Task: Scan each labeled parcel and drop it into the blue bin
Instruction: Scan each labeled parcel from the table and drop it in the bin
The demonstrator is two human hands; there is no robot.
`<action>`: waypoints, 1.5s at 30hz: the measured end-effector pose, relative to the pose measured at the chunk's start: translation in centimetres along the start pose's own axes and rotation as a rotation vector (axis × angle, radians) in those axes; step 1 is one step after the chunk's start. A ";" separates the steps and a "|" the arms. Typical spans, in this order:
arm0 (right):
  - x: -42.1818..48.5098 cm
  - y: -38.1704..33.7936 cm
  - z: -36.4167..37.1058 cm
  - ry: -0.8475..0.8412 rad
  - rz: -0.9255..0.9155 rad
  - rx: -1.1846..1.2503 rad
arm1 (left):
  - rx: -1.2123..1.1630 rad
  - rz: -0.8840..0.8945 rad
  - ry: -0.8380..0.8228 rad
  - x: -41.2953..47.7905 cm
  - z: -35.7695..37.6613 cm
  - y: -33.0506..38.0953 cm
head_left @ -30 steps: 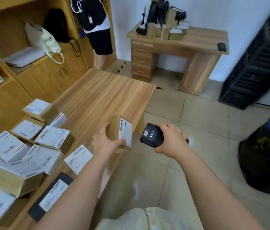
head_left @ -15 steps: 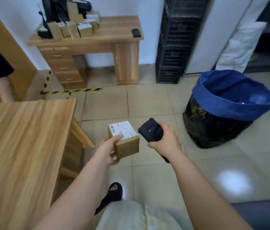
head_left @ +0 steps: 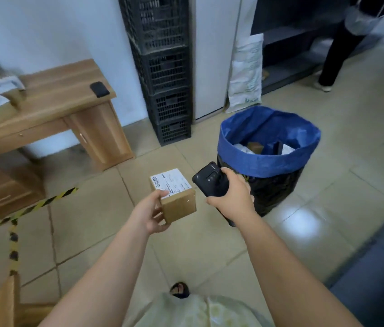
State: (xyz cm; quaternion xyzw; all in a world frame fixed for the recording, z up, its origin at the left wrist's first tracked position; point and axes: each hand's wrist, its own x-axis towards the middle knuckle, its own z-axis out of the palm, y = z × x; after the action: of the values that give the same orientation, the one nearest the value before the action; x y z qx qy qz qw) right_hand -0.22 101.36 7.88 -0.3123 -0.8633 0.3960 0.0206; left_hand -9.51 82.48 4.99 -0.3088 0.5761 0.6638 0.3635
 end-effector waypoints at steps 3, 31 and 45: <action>4.9 -0.9 -0.7 0.058 0.075 0.070 | 0.066 0.058 -0.076 4.2 3.0 5.0; 45.6 13.3 -17.3 0.303 0.508 0.212 | 0.343 0.026 -0.174 29.7 44.7 20.2; 59.8 19.4 -13.7 0.424 0.840 0.301 | 0.788 -0.111 -0.388 48.5 58.7 22.4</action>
State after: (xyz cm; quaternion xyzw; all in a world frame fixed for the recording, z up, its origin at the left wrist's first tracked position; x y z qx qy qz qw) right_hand -34.26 153.29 -8.97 -0.7006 -0.5729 0.4180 0.0794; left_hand -54.18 145.07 -14.58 -0.0468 0.6889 0.4188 0.5897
